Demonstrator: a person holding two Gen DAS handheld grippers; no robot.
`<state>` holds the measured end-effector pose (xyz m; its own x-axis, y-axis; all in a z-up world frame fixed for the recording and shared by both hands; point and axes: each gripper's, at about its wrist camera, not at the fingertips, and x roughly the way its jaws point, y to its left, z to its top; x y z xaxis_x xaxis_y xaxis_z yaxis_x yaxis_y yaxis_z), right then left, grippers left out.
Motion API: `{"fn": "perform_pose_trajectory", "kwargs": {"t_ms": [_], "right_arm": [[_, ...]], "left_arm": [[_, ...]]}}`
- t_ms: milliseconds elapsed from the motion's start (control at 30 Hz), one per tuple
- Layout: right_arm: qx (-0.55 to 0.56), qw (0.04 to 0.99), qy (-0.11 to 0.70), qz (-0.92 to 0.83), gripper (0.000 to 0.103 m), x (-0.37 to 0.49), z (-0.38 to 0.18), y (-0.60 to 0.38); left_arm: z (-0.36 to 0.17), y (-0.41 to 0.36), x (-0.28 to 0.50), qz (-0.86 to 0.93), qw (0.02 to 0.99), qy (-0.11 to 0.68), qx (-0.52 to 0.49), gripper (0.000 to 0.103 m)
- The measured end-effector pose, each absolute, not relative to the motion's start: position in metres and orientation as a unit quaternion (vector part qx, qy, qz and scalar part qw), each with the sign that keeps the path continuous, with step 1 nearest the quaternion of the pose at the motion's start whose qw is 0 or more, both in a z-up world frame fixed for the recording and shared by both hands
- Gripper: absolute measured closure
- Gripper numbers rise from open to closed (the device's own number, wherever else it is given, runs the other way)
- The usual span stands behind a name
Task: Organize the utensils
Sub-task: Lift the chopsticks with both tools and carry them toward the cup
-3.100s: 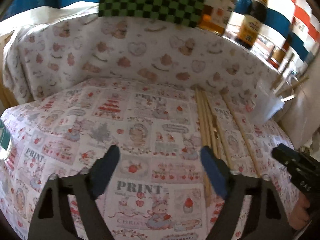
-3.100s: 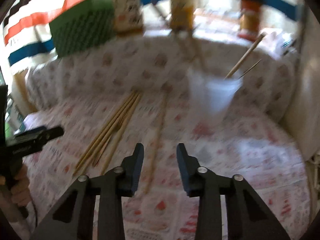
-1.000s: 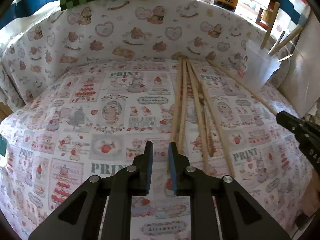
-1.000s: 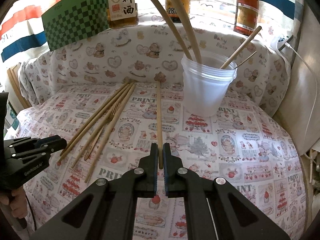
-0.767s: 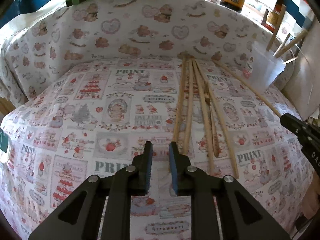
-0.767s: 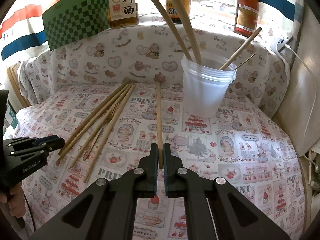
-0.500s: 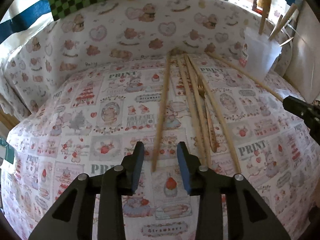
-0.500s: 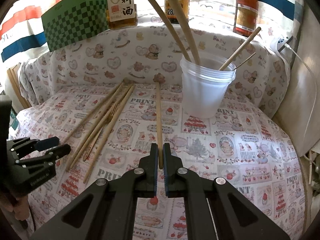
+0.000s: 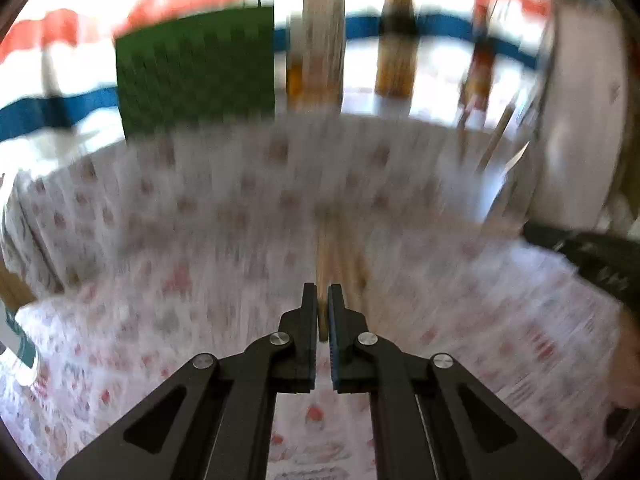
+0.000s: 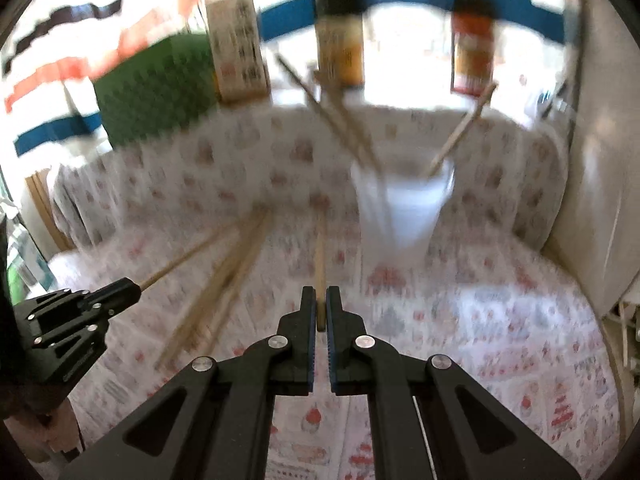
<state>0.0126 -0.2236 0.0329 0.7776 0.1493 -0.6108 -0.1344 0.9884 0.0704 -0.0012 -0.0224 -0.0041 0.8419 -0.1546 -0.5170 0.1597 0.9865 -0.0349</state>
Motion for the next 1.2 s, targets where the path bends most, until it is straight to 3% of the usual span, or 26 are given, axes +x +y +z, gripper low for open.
{"fn": "perform_pose_trajectory", "kwargs": {"t_ms": [133,333,700,900,1200], "right_arm": [[0.032,0.961,0.255,0.102,0.097,-0.009,0.056,-0.231],[0.037,0.981,0.135,0.138,0.098,-0.048,0.082,-0.232],[0.061,0.977,0.141,0.15,0.097,-0.046,0.081,-0.238],[0.109,0.958,0.192,0.185,0.097,-0.028,0.067,-0.243],[0.107,0.974,0.123,0.159,0.097,-0.05,0.081,-0.25]], "left_arm": [[0.024,-0.009,-0.028,-0.082,0.981,0.172,-0.034,0.099],[0.044,0.02,-0.052,-0.08,0.988,0.099,-0.086,0.099],[0.052,0.016,-0.067,-0.096,0.989,0.078,-0.077,0.099],[0.057,0.021,-0.071,-0.1,0.988,0.076,-0.086,0.099],[0.069,0.023,-0.085,-0.13,0.987,0.056,-0.074,0.099]]}}
